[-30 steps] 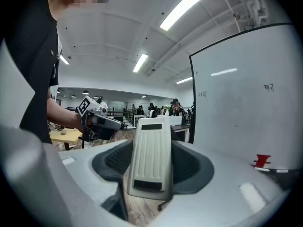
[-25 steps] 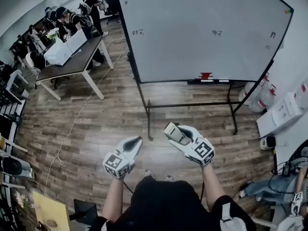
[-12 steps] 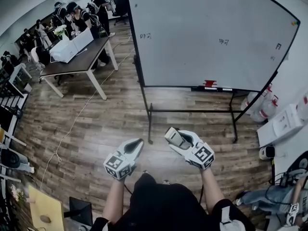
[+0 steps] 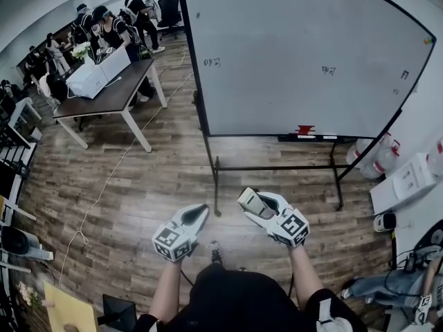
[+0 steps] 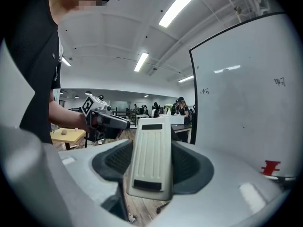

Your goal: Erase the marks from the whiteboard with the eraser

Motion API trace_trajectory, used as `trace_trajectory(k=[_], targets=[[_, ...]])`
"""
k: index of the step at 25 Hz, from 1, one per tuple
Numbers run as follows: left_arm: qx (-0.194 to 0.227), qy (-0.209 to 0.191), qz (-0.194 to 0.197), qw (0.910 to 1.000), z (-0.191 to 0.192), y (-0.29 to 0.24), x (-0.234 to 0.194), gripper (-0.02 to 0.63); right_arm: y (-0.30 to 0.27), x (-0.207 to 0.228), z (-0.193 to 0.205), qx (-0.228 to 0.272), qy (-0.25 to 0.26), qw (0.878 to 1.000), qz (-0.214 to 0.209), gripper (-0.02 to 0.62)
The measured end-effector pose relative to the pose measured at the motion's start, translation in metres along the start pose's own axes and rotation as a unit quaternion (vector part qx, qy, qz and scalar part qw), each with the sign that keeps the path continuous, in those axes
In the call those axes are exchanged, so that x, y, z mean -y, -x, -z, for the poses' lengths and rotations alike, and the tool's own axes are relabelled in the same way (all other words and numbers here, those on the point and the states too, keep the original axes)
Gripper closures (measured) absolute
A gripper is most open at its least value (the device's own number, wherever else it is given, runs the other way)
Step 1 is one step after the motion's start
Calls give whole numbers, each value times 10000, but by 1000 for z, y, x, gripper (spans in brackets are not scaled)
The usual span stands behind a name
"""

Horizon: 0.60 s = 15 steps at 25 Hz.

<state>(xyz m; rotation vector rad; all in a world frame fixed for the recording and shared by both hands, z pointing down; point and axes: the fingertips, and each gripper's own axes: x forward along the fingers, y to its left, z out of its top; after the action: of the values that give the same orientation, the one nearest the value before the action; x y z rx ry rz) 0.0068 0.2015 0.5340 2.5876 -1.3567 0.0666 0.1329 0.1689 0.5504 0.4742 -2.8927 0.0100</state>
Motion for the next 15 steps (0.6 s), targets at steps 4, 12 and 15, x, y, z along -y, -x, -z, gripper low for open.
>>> trace_trajectory(k=[4, 12, 15], targets=[[-14, 46, 127, 9999, -5, -17, -29, 573, -24, 21, -7, 17, -67, 10000, 54, 337], [-56, 80, 287, 9995, -18, -48, -88, 574, -73, 70, -18, -30, -100, 9998, 189, 337], [-40, 70, 315, 9995, -23, -55, -110, 574, -91, 81, -23, -40, -91, 9997, 233, 337]])
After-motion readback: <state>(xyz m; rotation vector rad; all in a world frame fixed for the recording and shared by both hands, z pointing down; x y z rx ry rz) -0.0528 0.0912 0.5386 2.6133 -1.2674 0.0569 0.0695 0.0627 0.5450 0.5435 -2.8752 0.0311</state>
